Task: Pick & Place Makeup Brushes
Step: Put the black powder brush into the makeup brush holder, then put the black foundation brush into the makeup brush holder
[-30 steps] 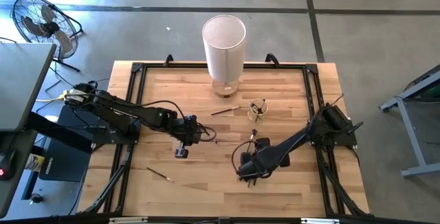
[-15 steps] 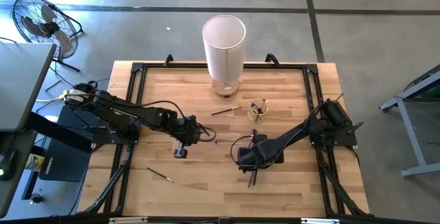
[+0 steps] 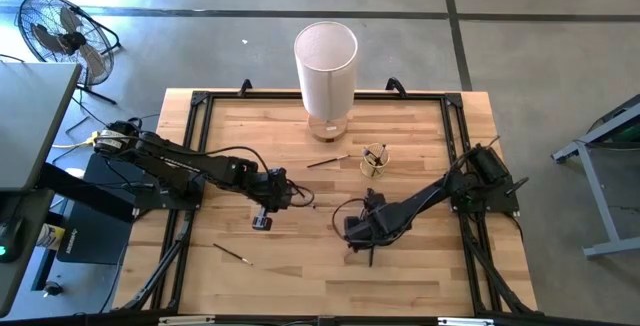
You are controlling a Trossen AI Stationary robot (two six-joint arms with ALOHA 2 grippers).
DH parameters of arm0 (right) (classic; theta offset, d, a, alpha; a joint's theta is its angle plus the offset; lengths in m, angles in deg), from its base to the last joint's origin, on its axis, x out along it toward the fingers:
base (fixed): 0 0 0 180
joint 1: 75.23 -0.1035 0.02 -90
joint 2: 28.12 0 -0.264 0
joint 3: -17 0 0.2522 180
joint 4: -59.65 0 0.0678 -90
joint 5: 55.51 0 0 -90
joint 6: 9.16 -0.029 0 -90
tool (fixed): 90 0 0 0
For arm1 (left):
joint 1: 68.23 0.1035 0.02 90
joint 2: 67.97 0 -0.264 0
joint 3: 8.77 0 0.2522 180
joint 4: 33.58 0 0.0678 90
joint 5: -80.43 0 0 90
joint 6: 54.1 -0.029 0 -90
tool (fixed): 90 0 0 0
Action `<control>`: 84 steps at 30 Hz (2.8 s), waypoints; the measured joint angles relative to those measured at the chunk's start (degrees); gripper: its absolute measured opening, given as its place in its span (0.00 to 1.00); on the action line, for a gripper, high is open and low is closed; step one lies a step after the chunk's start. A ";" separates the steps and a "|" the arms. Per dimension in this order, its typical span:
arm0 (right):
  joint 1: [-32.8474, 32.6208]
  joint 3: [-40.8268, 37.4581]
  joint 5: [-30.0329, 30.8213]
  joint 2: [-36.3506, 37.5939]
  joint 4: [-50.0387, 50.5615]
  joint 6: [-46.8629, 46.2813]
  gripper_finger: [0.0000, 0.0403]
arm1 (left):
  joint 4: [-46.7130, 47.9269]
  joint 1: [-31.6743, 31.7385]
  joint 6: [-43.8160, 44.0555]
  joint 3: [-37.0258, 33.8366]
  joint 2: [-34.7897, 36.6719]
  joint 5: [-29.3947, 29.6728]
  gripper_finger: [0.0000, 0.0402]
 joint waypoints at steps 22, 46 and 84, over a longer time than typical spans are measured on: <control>0.58 0.35 17.31 11.07 6.97 19.84 0.01 | -4.89 0.00 2.61 2.75 0.00 9.42 0.00; 26.29 -54.98 15.49 55.24 -96.34 109.88 0.00 | -10.44 6.34 17.16 7.67 -0.04 11.84 0.00; 6.74 -23.96 4.90 52.03 -5.89 36.29 0.04 | -0.56 6.71 -18.59 12.05 -9.68 -3.36 0.36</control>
